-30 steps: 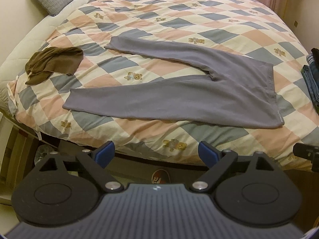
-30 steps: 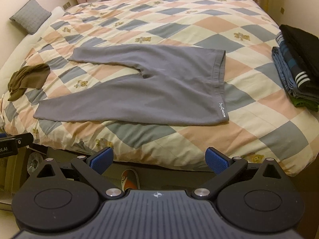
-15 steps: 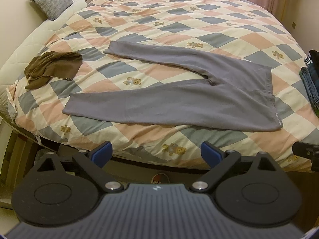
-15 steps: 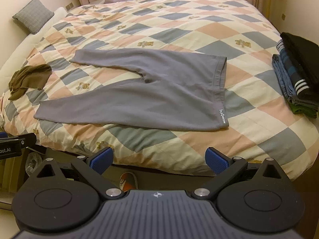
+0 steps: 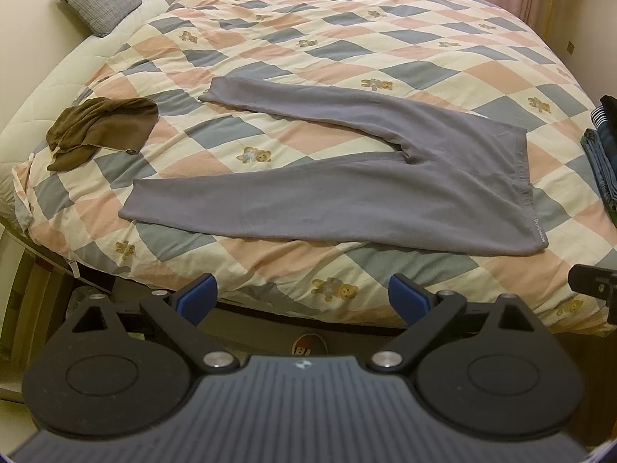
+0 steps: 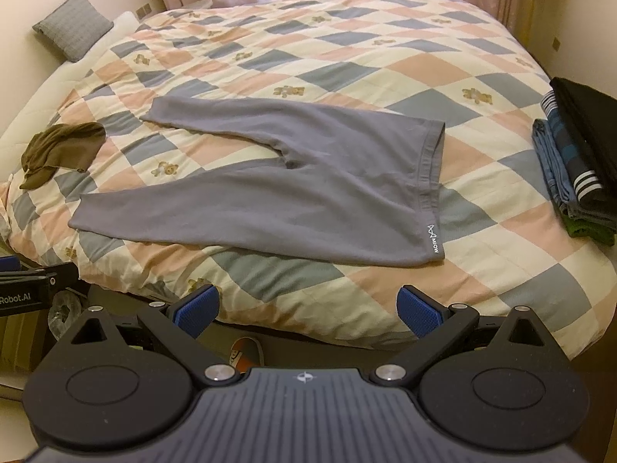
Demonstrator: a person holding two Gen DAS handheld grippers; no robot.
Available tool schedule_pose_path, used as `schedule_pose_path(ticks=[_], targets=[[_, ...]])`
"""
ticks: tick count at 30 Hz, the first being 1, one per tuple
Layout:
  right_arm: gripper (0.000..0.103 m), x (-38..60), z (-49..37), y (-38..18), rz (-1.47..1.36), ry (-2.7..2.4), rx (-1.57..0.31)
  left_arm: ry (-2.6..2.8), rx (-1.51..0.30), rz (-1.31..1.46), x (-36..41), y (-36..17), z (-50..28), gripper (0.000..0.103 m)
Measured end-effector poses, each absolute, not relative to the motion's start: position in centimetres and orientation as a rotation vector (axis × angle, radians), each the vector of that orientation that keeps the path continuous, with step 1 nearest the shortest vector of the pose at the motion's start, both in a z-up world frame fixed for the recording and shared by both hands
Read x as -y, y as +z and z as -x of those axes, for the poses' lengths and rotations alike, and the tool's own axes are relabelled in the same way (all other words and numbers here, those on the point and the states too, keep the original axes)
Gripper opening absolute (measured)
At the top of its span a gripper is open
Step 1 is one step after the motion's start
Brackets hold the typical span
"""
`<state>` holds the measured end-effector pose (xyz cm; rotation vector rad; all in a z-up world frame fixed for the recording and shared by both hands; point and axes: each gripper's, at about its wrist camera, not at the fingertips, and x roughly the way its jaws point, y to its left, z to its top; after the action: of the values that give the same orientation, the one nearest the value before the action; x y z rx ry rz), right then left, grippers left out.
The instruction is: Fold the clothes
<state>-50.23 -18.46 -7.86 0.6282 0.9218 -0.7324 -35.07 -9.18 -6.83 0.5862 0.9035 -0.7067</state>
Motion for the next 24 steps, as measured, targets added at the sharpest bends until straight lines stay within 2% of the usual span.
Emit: schedule_pose_path(ticks=[15,24], targets=[[0.101,23.5,48.7,-10.4,-0.685,-0.777,-0.964,-0.759,-0.940,-0.626,16.0,-9.6,31.1,0.095],[0.101,28.5,44.3,-13.1,-0.778,-0.839,-1.005,-0.831,-0.951,-0.645,21.7,-12.2,22.0,0.094]])
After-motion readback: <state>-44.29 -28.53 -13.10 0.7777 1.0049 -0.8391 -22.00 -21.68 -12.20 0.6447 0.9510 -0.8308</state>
